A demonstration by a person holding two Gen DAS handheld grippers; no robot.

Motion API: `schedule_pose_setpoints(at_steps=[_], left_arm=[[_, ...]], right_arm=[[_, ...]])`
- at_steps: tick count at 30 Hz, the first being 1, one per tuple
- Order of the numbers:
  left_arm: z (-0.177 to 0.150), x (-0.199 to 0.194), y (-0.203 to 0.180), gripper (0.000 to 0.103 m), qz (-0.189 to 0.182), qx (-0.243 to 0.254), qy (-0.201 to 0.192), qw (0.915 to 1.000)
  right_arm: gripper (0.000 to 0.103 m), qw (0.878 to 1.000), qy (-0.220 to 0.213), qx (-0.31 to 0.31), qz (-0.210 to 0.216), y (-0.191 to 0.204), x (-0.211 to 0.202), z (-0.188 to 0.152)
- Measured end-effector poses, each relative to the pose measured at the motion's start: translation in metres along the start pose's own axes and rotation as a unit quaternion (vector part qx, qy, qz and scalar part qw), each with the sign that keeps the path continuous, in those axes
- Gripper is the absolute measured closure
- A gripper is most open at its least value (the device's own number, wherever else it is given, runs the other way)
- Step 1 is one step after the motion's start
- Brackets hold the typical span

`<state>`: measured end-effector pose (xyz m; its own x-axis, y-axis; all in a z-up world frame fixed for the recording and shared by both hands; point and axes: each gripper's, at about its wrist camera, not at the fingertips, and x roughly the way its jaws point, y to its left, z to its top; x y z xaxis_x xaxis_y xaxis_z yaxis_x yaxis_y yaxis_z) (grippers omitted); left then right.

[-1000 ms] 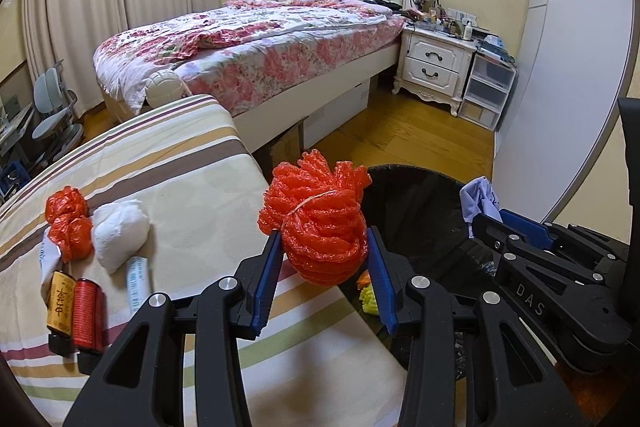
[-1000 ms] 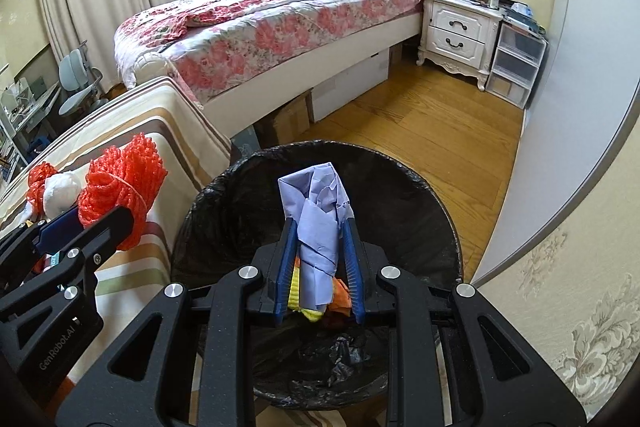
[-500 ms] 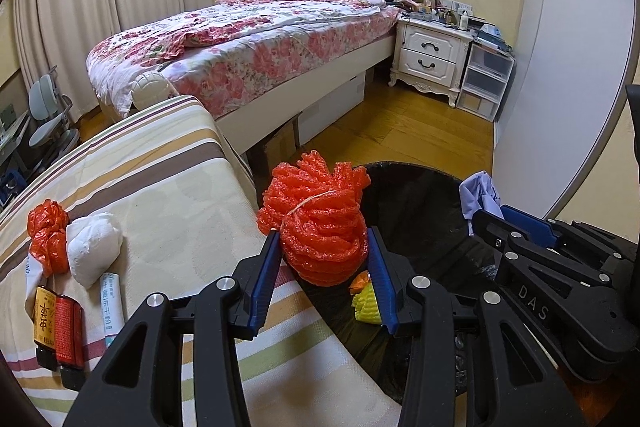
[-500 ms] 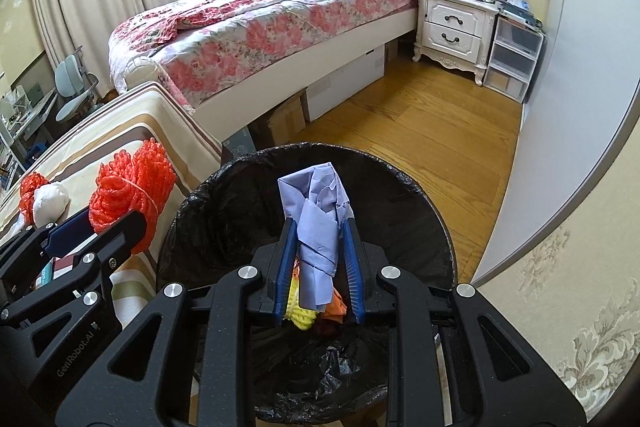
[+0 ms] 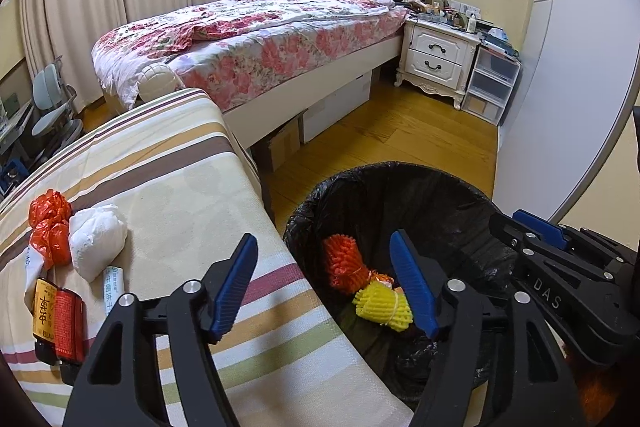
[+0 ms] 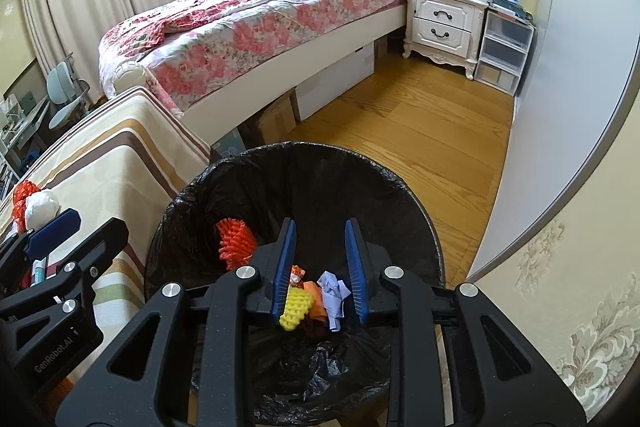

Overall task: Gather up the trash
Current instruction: 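Open both tools to drop the net and cloth into the bin, then move both tools back over the table items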

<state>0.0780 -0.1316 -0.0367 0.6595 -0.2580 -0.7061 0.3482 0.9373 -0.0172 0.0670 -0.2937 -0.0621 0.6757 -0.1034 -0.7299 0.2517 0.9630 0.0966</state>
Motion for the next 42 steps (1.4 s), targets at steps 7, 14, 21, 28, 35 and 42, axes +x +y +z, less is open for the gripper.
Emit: schedule_pose_setpoints(at_steps=[7,14,21,28,35,42], left_arm=[[-0.002,-0.014,0.009,0.032,0.008,-0.011,-0.008,0.9999],[-0.011,-0.032,0.032,0.031,0.031,-0.026,-0.009,0.9991],[-0.02,-0.05,0.066,0.031,0.057,-0.056,-0.01,0.9968],[-0.033,-0.063,0.106,0.031,0.093,-0.09,-0.009,0.9916],[-0.041,-0.073,0.154,0.031,0.129,-0.138,-0.008,0.982],[-0.046,-0.065,0.193,0.031,0.146,-0.169,0.013,0.9747]], right_arm=[[0.061,1.0,-0.005,-0.001,-0.001,0.004,-0.006,-0.001],[0.052,1.0,-0.008,-0.008,0.009,0.018,-0.016,-0.003],[0.051,0.999,-0.005,-0.025,0.03,0.046,-0.021,-0.006],[0.05,0.997,0.0,-0.054,0.053,0.081,-0.023,-0.011],[0.05,0.994,0.006,-0.082,0.075,0.117,-0.023,-0.013],[0.05,0.991,0.013,-0.104,0.086,0.145,-0.022,-0.016]])
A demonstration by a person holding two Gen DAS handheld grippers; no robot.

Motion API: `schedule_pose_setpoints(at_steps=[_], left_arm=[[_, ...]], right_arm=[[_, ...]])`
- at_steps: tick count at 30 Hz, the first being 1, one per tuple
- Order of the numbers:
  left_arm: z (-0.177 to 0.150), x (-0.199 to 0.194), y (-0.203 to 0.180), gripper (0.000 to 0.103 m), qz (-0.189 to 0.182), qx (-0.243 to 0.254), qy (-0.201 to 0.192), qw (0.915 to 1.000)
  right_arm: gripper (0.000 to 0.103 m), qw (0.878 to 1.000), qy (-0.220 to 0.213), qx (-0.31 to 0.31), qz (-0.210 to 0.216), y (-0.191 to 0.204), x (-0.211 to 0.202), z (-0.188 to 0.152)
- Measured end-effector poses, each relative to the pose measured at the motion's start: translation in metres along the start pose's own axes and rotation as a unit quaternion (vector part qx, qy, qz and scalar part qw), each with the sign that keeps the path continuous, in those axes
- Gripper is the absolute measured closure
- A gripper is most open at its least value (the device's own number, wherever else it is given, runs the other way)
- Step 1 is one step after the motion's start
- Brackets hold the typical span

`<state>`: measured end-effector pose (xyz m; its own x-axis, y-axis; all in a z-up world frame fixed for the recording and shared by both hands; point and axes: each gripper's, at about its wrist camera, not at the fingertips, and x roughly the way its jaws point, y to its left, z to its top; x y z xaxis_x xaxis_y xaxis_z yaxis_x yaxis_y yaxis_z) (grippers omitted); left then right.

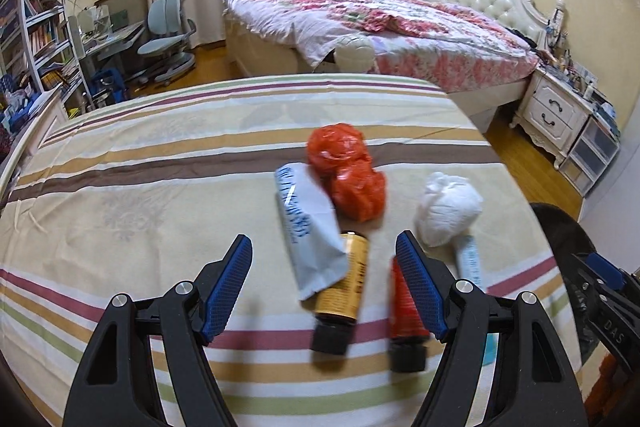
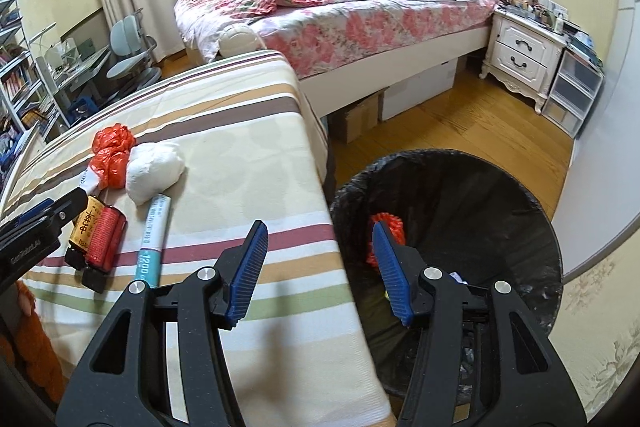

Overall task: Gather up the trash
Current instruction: 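Move both tools back over the table items, then grasp the white milk-powder tube with the left tool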

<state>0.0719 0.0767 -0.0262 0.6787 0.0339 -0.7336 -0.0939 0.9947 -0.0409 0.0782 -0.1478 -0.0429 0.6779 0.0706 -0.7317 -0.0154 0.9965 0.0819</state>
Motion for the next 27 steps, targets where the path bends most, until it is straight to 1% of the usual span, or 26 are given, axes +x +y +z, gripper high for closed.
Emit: schedule_pose_setpoints(at_steps=[4,6,15,18,24,27], left_arm=[[0.0,0.007,0.02,0.031,0.001,-0.024,0.019,0.9995],[-0.001,0.007,0.03,0.029,0.004,-0.033,0.019,0.9993],[-0.006,0.008,0.061,0.029,0.025,-0.054,0.027,0.9979],[-0.004,0.008,0.061,0.029,0.022,-0.053,0.027,0.998],[0.011,0.011,0.056,0.029,0.017,-0.036,0.01,0.9992],[0.018,0.019,0.055,0.029,0.007,-0.027,0.015,0.9995]], right_arm=[[0.05,1.0,0.004,-0.009,0.002,0.011,0.002,0.001],[0.05,1.0,0.005,-0.012,0.003,0.015,0.004,0.002],[0.05,1.0,0.01,-0.025,0.01,0.032,0.008,0.005],[0.05,0.999,0.012,-0.028,0.012,0.035,0.009,0.005],[0.05,0.999,0.011,-0.034,0.013,0.042,0.009,0.008],[0.05,0.999,0.011,-0.037,0.015,0.045,0.009,0.009]])
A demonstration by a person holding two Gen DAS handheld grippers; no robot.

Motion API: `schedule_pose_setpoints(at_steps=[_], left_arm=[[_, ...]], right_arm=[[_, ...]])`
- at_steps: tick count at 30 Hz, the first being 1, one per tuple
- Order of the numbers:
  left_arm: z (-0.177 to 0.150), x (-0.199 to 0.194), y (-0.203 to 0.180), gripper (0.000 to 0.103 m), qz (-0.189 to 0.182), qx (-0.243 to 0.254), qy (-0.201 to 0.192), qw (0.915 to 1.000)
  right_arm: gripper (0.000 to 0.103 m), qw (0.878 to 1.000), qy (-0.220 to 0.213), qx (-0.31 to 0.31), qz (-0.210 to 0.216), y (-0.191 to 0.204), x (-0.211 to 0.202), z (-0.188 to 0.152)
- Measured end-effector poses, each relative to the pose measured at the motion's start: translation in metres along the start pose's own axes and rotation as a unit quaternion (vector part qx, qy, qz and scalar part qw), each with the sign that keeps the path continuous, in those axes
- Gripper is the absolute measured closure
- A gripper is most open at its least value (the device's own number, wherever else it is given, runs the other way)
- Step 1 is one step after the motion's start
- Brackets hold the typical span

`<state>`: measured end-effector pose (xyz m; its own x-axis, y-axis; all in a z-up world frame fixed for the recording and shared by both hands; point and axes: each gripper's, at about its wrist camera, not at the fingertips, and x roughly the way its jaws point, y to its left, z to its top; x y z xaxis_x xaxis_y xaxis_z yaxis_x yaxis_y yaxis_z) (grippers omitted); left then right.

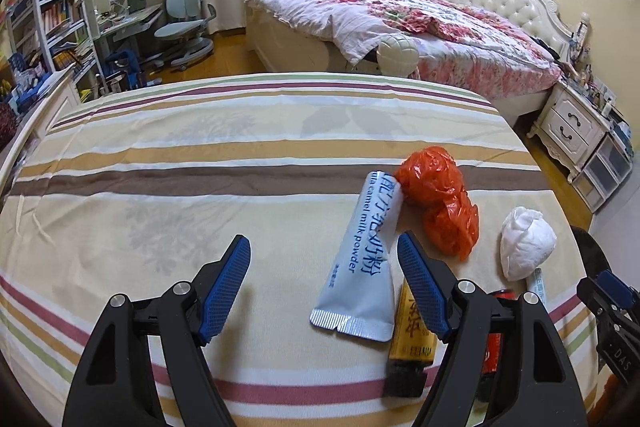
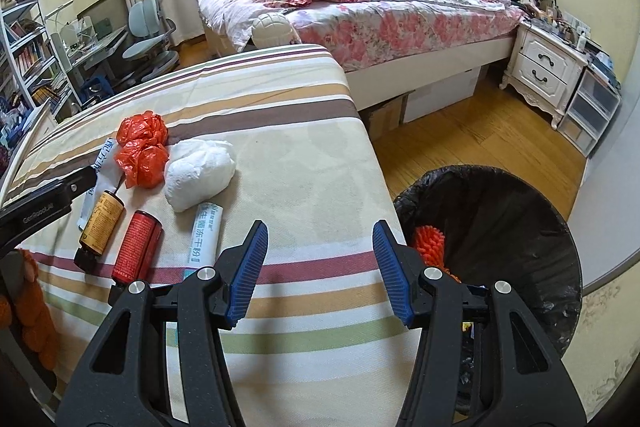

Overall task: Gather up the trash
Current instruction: 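Grasp the white milk-powder tube with the left tool, then grasp the white plastic bag ball with the right tool while the left tool holds the tube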

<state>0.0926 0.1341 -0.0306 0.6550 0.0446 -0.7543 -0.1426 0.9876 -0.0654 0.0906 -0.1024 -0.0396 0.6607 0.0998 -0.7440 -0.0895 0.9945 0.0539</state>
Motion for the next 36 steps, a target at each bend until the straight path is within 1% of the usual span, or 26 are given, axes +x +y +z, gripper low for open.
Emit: schedule_pose_setpoints(at_steps=[1,6,7,9,11,18,22,25,30,36], left_arm=[[0.001,0.003,0.0,0.03,-0.005,0.002,0.005,1.0],[-0.001,0.018,0.002,0.047,-0.026,0.014,0.036,0.9989],[-0.001,0.017,0.003,0.049,-0.025,0.018,0.032,0.999],[-0.001,0.017,0.002,0.061,-0.027,0.025,0.03,0.9989],[-0.002,0.017,0.001,0.066,-0.022,0.035,0.027,0.9988],[-0.006,0.01,0.012,0.069,-0.024,0.027,0.021,0.9991],[-0.007,0.004,0.022,0.069,-0.015,0.02,0.013,0.9996],[-0.008,-0.002,0.028,0.069,-0.007,0.017,0.004,0.9998],[-0.009,-0.01,0.037,0.069,0.001,0.014,-0.007,0.9999],[-0.009,-0.011,0.043,0.069,0.0,0.005,-0.007,1.0]], right_arm=[[0.05,1.0,0.0,0.0,0.0,0.001,0.001,0.001],[0.05,1.0,0.002,-0.005,0.002,0.006,0.003,0.003],[0.05,1.0,0.002,-0.007,0.002,0.008,0.003,0.004],[0.05,1.0,0.003,-0.009,0.003,0.011,0.004,0.006],[0.05,1.0,0.002,-0.012,0.005,0.014,0.005,0.008],[0.05,1.0,-0.007,-0.026,0.016,0.032,0.003,0.017],[0.044,0.999,-0.013,-0.034,0.024,0.044,0.003,0.022],[0.044,0.999,-0.013,-0.041,0.031,0.053,0.006,0.024],[0.043,0.998,-0.001,-0.046,0.042,0.067,0.019,0.03],[0.043,0.998,0.012,-0.051,0.041,0.074,0.032,0.03]])
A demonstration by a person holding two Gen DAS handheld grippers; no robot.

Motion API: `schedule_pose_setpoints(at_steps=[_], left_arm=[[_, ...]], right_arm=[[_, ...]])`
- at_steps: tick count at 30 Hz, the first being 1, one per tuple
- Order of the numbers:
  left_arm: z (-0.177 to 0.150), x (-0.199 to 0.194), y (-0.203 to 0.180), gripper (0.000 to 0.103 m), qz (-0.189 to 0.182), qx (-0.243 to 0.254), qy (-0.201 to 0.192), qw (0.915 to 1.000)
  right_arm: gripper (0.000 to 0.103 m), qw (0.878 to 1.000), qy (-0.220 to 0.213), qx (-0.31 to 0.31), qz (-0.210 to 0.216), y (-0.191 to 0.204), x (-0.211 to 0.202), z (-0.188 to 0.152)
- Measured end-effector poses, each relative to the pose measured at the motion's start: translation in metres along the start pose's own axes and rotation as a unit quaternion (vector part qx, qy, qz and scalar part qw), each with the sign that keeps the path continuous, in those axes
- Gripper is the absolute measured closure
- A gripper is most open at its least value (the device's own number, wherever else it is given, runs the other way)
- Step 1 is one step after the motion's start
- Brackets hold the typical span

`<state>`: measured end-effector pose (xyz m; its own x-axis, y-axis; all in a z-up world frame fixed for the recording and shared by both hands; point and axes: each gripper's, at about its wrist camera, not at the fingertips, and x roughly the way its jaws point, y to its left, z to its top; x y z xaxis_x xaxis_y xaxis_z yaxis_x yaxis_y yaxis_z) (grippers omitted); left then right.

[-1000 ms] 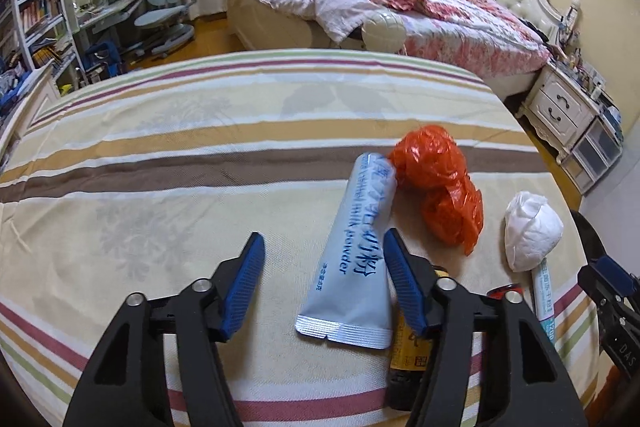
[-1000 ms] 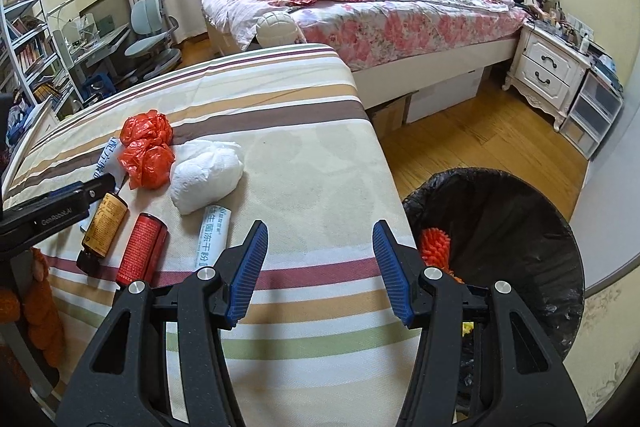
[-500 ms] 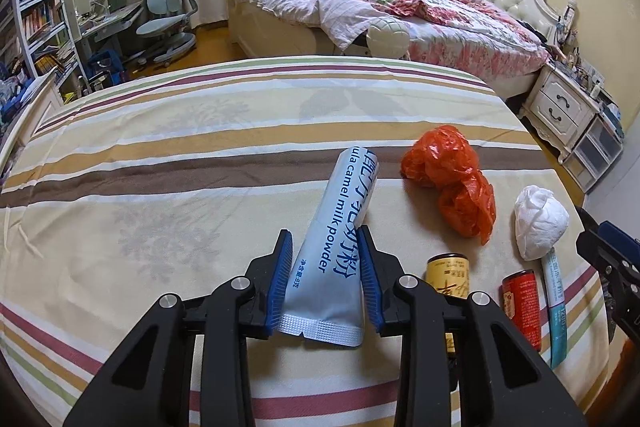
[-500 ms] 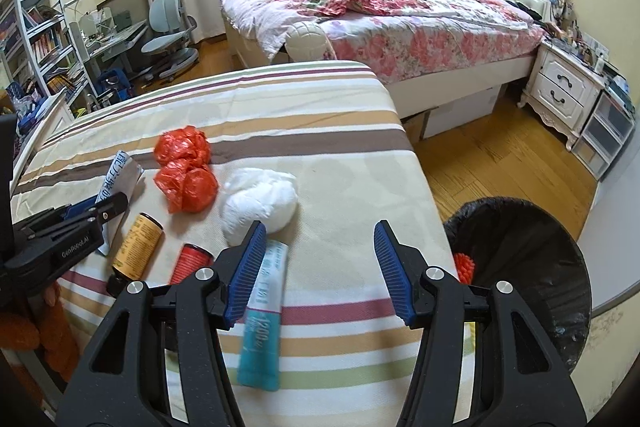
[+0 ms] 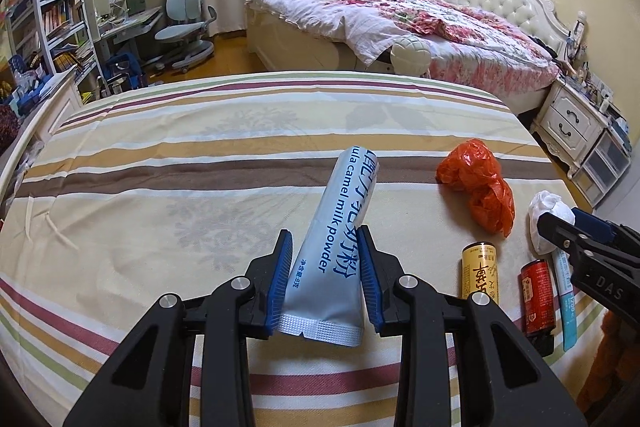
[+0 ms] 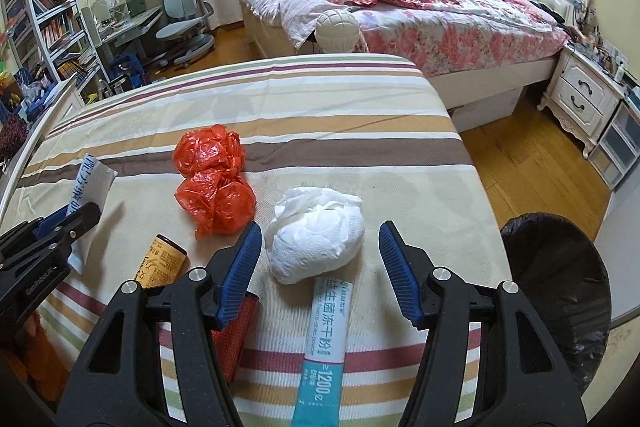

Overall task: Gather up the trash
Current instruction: 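Grasp the white plastic bag ball with the right tool while the left tool holds the tube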

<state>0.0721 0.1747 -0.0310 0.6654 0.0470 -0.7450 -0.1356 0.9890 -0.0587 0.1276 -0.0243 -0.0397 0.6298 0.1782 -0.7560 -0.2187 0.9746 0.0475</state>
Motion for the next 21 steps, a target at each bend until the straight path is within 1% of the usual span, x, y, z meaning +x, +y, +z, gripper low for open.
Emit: schedule_pose_setpoints(at_steps=[1,3,4,5,11,16,21], left_arm=[[0.0,0.0,0.0,0.069,-0.001,-0.001,0.0,1.0],[-0.001,0.001,0.001,0.069,-0.002,-0.003,0.002,1.0],[-0.002,0.002,0.001,0.069,-0.003,-0.004,0.003,1.0],[-0.003,0.003,0.001,0.069,-0.004,-0.005,0.004,1.0],[-0.006,-0.001,-0.001,0.069,-0.01,-0.008,0.003,0.9999],[-0.008,-0.012,-0.004,0.069,-0.015,-0.01,-0.008,0.9998],[-0.012,-0.026,-0.016,0.069,-0.024,-0.008,-0.02,0.9995]], right_arm=[[0.043,1.0,0.003,0.0,0.0,0.0,0.002,-0.001],[0.048,1.0,0.007,0.001,0.0,0.0,0.005,-0.002],[0.055,1.0,0.008,0.002,0.001,-0.001,0.006,-0.002],[0.059,1.0,0.01,0.004,0.004,-0.001,0.007,-0.002],[0.061,1.0,-0.004,0.006,-0.005,-0.002,-0.001,-0.002],[0.061,1.0,-0.017,0.011,-0.011,-0.009,-0.014,-0.004],[0.061,0.999,-0.026,0.018,-0.017,-0.02,-0.029,-0.01]])
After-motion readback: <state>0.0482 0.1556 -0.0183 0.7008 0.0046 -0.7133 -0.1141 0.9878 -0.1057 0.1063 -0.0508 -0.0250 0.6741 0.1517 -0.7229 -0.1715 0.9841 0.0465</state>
